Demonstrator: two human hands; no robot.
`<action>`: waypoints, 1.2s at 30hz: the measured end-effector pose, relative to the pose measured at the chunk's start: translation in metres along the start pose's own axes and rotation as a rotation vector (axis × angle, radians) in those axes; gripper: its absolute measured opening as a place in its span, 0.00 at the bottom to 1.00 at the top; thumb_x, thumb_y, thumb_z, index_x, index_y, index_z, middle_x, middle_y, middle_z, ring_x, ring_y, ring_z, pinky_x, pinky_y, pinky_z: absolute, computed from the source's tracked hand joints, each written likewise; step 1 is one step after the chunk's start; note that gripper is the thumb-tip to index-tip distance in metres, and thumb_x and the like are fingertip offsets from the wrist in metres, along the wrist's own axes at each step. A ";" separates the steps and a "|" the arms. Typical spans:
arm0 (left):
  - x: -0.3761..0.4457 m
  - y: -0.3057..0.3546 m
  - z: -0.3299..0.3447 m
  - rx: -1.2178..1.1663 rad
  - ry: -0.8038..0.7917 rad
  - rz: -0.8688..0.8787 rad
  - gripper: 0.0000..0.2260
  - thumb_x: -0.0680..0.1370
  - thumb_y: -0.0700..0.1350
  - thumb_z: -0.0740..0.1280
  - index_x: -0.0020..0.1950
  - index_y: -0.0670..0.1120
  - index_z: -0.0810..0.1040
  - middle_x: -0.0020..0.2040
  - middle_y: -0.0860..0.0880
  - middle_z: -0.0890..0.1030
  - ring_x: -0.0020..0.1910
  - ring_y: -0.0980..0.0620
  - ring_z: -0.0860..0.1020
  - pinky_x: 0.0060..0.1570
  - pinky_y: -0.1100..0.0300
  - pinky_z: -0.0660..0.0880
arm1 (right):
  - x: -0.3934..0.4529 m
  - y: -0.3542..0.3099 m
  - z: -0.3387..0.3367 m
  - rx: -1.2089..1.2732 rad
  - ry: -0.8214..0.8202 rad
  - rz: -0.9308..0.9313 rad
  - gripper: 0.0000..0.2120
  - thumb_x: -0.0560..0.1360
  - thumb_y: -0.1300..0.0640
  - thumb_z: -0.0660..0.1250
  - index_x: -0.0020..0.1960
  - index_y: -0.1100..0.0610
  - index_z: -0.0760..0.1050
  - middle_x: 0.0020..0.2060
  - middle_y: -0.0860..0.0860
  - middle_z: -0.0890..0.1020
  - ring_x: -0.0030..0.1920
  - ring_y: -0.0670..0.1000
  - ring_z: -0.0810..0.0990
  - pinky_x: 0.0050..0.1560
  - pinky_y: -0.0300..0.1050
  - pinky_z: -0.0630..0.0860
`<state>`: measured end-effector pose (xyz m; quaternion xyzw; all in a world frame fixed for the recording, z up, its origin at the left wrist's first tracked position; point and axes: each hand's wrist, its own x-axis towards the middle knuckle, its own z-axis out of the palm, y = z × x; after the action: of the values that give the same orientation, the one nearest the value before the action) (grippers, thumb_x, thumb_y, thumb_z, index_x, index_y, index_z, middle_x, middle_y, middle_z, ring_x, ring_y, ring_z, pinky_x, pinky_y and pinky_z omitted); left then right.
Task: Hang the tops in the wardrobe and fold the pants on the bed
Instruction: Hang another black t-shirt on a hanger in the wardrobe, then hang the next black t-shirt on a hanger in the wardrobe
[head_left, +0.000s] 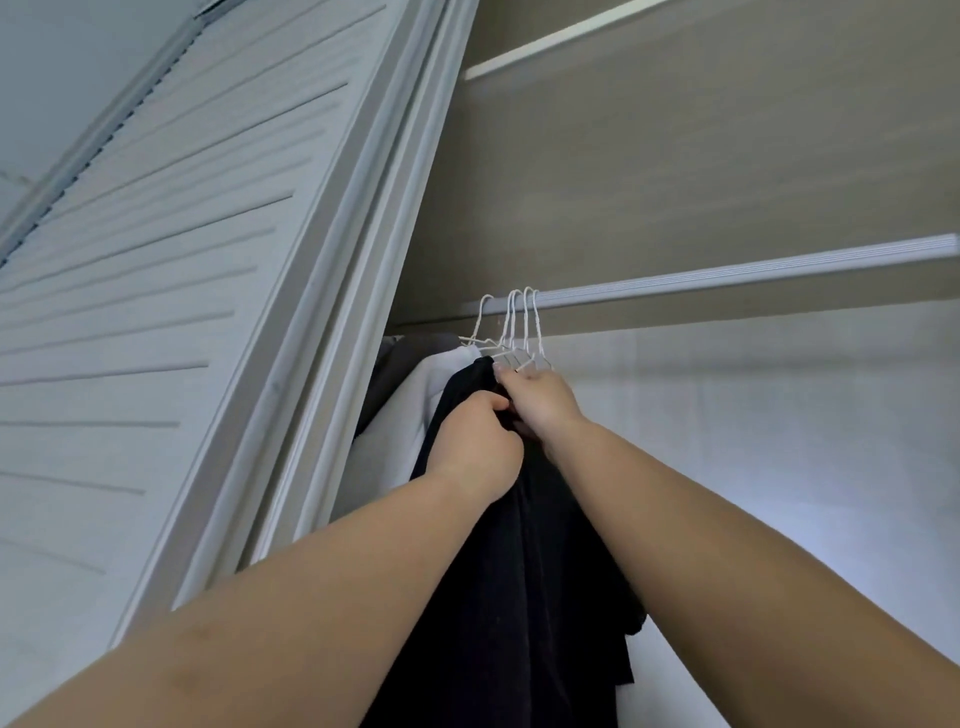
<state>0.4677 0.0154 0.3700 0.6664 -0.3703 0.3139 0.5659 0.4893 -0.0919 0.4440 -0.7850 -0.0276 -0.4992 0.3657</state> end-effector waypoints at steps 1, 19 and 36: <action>-0.001 -0.001 0.000 0.002 0.005 0.000 0.20 0.76 0.37 0.61 0.68 0.48 0.69 0.53 0.48 0.79 0.49 0.48 0.78 0.39 0.61 0.72 | -0.002 0.003 -0.001 -0.016 -0.009 -0.029 0.20 0.75 0.43 0.63 0.41 0.61 0.76 0.39 0.53 0.78 0.49 0.58 0.80 0.57 0.57 0.76; -0.143 0.000 -0.004 -0.056 0.022 0.176 0.26 0.76 0.40 0.65 0.72 0.52 0.64 0.65 0.61 0.69 0.61 0.70 0.65 0.56 0.79 0.62 | -0.196 0.016 -0.077 -0.094 -0.293 -0.336 0.18 0.77 0.55 0.65 0.67 0.51 0.71 0.62 0.46 0.76 0.52 0.37 0.79 0.56 0.33 0.71; -0.571 0.087 -0.195 0.203 0.239 -0.508 0.12 0.77 0.41 0.67 0.56 0.55 0.74 0.52 0.55 0.81 0.55 0.59 0.79 0.50 0.67 0.74 | -0.597 -0.048 -0.029 0.763 -0.920 0.003 0.15 0.75 0.62 0.68 0.54 0.43 0.73 0.57 0.43 0.78 0.58 0.41 0.77 0.49 0.29 0.73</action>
<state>0.0917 0.2799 -0.0311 0.7491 -0.0892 0.2739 0.5966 0.1486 0.1179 -0.0028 -0.7340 -0.3595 -0.0621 0.5729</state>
